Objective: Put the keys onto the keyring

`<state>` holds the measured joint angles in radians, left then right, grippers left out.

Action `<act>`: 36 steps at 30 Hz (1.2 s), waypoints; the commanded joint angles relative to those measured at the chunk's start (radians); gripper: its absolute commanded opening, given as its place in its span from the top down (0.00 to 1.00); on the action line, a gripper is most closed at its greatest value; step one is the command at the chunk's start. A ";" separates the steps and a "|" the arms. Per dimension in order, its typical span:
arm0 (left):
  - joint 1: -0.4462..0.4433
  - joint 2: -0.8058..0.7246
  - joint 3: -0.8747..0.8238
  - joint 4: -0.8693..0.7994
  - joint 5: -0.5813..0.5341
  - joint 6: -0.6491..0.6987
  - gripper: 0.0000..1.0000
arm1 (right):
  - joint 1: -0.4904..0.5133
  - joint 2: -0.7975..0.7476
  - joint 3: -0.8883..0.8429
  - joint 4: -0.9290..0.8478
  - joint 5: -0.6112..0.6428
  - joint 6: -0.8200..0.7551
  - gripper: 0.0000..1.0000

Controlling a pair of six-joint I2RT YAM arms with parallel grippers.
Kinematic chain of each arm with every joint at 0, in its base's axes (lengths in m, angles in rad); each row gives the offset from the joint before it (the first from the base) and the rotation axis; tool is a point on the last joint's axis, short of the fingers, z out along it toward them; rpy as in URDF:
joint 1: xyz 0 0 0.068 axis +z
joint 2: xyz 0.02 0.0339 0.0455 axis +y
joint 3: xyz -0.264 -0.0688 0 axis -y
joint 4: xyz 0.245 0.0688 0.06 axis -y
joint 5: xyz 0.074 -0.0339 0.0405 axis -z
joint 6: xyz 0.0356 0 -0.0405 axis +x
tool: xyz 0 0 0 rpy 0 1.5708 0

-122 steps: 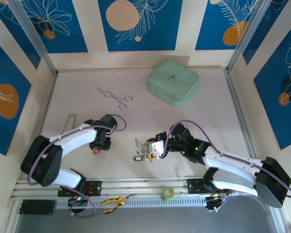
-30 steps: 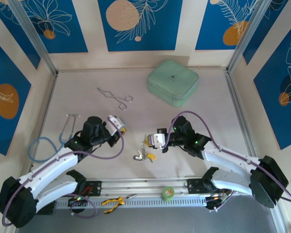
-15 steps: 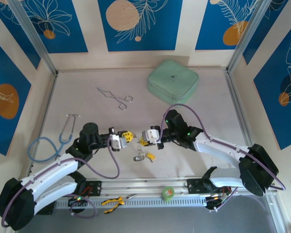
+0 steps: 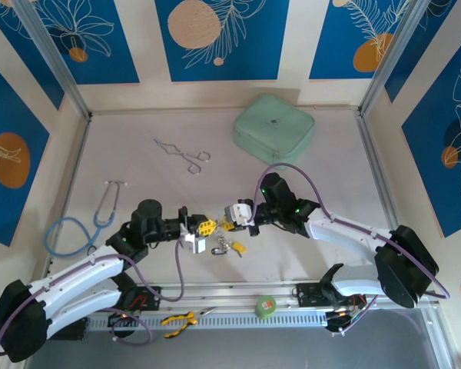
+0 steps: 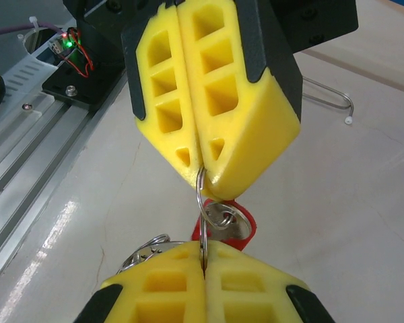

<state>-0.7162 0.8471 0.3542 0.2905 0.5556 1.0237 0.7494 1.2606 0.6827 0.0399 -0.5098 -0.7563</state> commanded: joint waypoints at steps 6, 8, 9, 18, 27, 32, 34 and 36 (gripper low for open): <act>-0.025 -0.022 0.000 -0.046 -0.031 0.086 1.00 | -0.009 -0.015 0.018 0.029 -0.044 0.031 1.00; -0.027 -0.025 0.000 -0.050 -0.037 0.092 1.00 | -0.010 -0.017 0.016 0.032 -0.043 0.034 1.00; -0.029 -0.025 -0.001 -0.051 -0.037 0.094 1.00 | -0.010 -0.018 0.015 0.033 -0.042 0.034 1.00; -0.043 -0.031 -0.004 -0.071 -0.064 0.133 1.00 | -0.015 -0.030 0.006 0.058 -0.045 0.053 1.00; -0.055 -0.037 -0.019 -0.053 -0.098 0.156 1.00 | -0.019 -0.040 -0.010 0.096 -0.036 0.084 1.00; -0.059 -0.040 -0.024 -0.051 -0.113 0.165 1.00 | -0.022 -0.044 -0.017 0.117 -0.029 0.100 1.00; -0.059 -0.039 -0.024 -0.054 -0.116 0.167 1.00 | -0.022 -0.049 -0.023 0.131 -0.033 0.111 1.00; -0.060 -0.036 -0.024 -0.061 -0.119 0.168 1.00 | -0.022 -0.050 -0.025 0.140 -0.036 0.116 1.00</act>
<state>-0.7589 0.8162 0.3481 0.2539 0.4164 1.1622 0.7380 1.2385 0.6643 0.1112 -0.5282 -0.6697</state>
